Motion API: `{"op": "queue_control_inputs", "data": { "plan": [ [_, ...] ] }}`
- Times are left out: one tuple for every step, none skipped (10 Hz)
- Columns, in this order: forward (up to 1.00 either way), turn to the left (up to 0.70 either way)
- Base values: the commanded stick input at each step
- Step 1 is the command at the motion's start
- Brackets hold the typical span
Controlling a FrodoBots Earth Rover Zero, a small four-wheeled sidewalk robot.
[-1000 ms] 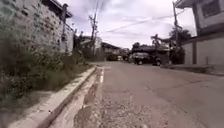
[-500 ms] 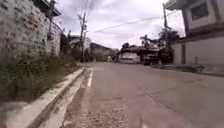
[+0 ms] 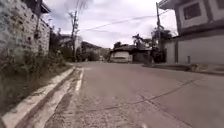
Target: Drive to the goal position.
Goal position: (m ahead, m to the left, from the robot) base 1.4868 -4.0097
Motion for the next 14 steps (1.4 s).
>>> {"op": "queue_control_inputs", "data": {
  "plan": [
    [0.70,-0.27],
    [0.70,-0.27],
    [0.70,-0.27],
    [0.70,-0.27],
    [0.70,-0.27],
    [0.70,-0.27],
    [0.70,-0.27],
    [0.70,-0.27],
    [0.70,-0.27],
    [0.70,-0.27],
    [0.70,-0.27],
    [0.70,-0.27],
    [0.69,-0.26],
    [0.12,-0.08]
  ]
}}
